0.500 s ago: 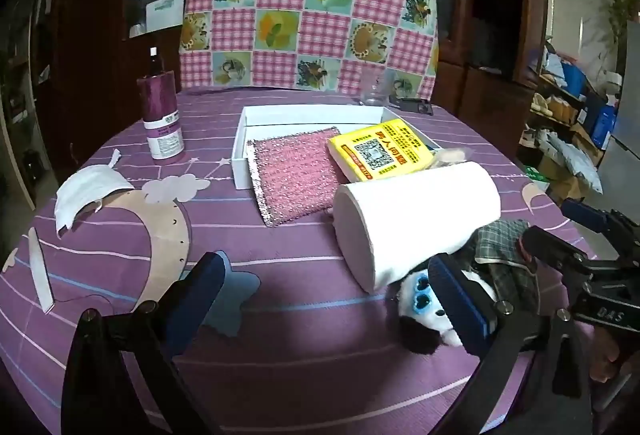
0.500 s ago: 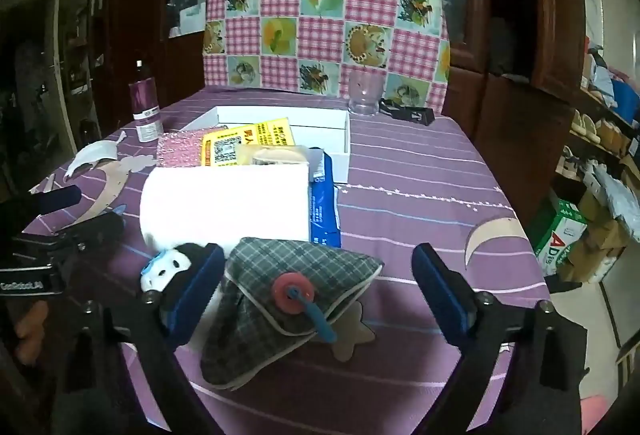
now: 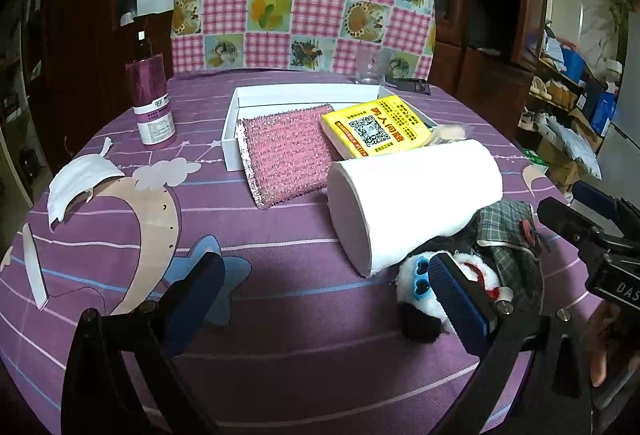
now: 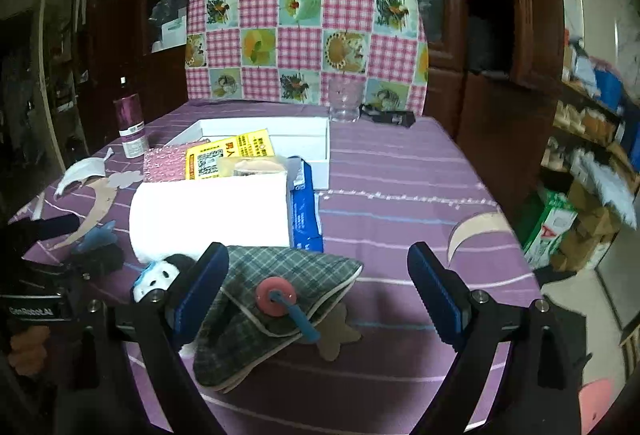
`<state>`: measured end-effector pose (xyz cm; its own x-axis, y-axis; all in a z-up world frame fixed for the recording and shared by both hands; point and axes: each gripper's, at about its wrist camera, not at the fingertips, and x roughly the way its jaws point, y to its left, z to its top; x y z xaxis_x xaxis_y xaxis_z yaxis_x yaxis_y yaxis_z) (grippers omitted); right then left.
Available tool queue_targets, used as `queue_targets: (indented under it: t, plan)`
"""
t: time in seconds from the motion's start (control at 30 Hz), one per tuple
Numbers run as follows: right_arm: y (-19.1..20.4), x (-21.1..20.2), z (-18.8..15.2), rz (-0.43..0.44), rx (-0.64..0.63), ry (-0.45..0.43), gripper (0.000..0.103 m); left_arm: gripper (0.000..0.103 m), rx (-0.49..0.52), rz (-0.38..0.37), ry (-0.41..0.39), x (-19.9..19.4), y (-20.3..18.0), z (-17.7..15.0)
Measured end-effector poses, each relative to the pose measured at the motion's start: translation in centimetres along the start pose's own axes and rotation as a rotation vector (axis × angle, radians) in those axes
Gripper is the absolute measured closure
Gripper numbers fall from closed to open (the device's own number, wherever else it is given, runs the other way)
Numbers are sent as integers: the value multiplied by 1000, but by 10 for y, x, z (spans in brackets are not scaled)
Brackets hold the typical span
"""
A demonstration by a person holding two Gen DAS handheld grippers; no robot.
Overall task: Organize soft objects
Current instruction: 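Grasp the white plush dog with the left tool while the right tool grasps the green plaid pouch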
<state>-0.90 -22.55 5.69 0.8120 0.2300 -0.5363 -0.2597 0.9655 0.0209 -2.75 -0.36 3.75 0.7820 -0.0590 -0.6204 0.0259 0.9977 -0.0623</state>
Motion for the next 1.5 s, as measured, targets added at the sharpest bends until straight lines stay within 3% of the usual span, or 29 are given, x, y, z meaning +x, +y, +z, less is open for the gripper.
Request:
queue_targets:
  t: [0.1,0.23,0.57,0.8,1.0,1.2,1.5]
  plan:
    - [2,2,-1,-9,-25,38,14,0,7,-3,7,1,-1,1]
    - [1,8,-2,32,-28,80,25,0,22,-31,17,2,-4,0]
    - [7,15,-4,29,-72,158,25,0,33,-83,39,4,-8,-2]
    - [10,22,-9,70,-54,179,25,0,30,-86,67,10,-8,-3]
    - [10,33,-12,95,-41,228,25,0,55,-147,106,14,-15,-5]
    - [5,39,-14,122,18,267,26,0,68,-156,116,15,-19,-7]
    - [9,42,-17,142,-7,284,39,0,60,-149,125,16,-18,-7]
